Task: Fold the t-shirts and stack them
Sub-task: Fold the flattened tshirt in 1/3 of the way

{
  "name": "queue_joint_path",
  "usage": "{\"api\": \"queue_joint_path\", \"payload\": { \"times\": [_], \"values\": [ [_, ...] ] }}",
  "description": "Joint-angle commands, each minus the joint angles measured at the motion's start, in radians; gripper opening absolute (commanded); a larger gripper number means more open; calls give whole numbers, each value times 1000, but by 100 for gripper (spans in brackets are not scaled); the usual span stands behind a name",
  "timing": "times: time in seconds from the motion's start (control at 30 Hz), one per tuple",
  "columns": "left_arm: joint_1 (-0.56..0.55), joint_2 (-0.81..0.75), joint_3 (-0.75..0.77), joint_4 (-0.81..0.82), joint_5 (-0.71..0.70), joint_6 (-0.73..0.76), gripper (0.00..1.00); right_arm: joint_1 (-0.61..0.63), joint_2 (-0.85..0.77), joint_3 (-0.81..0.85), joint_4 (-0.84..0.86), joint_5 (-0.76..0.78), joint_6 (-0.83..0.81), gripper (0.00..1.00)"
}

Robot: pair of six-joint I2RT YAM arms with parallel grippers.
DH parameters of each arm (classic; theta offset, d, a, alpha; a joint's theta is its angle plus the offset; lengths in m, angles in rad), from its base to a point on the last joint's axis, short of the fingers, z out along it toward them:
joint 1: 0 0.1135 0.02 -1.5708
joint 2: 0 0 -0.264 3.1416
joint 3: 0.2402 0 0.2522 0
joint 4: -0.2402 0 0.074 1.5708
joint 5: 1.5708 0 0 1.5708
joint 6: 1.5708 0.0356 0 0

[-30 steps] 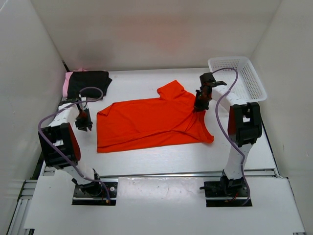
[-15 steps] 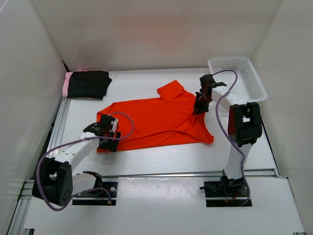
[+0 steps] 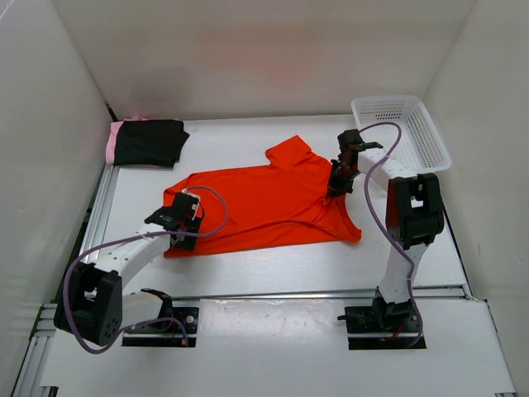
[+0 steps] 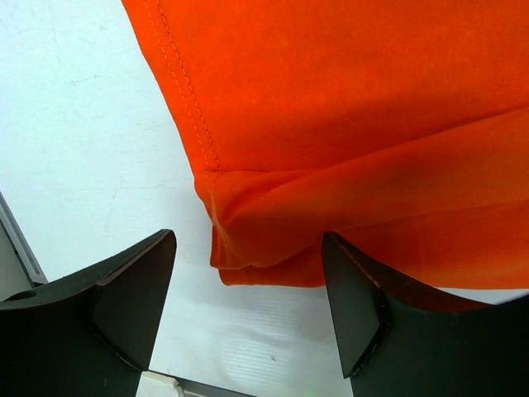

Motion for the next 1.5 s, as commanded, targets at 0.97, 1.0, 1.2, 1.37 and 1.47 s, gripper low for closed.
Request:
{"api": "queue_joint_path", "payload": {
  "times": [0.97,1.0,1.2,1.37,1.47],
  "values": [
    [157,252,227,26,-47,-1,69,-15,-60,-10,2,-14,-25,11],
    [157,252,227,26,-38,-1,69,-15,-60,-10,2,-14,-25,11],
    [71,-13,114,26,22,-1,73,-15,-60,-10,2,-14,-25,11],
    [31,-97,-32,26,-7,-1,67,-15,-60,-10,2,-14,-16,11],
    [21,-72,-41,26,-7,-1,62,-15,-60,-21,2,-14,-16,11]
  ]
}}
